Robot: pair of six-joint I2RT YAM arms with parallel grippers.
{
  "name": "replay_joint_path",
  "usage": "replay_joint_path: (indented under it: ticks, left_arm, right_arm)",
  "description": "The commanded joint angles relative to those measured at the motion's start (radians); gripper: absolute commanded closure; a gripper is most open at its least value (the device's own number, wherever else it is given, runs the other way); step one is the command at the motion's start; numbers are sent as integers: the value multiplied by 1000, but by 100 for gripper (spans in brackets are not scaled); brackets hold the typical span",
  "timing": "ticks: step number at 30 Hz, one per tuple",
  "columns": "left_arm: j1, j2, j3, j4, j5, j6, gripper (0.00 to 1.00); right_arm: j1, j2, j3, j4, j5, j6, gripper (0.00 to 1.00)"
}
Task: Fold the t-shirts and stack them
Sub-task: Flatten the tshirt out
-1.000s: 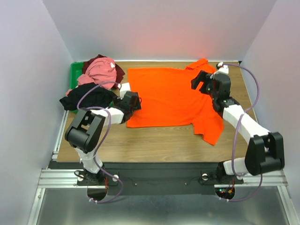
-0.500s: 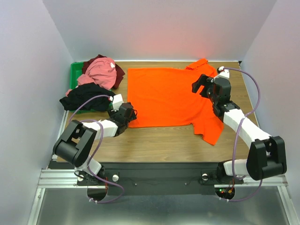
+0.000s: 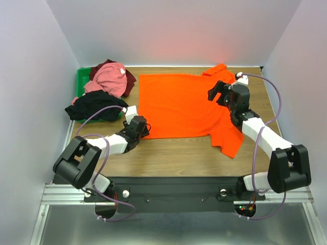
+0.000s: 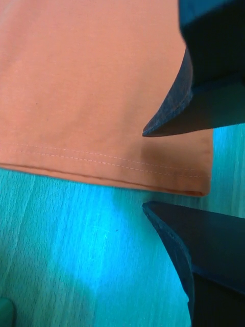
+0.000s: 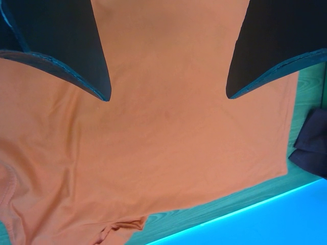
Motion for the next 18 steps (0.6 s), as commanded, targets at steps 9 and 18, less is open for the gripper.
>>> replay_joint_path:
  ticks: [9, 18]
  left_arm:
    - [-29, 11, 33, -63, -25, -28, 49]
    - [-78, 11, 48, -121, -71, -50, 94]
  right_arm:
    - [44, 22, 56, 90, 14, -14, 0]
    - [52, 18, 52, 90, 25, -18, 0]
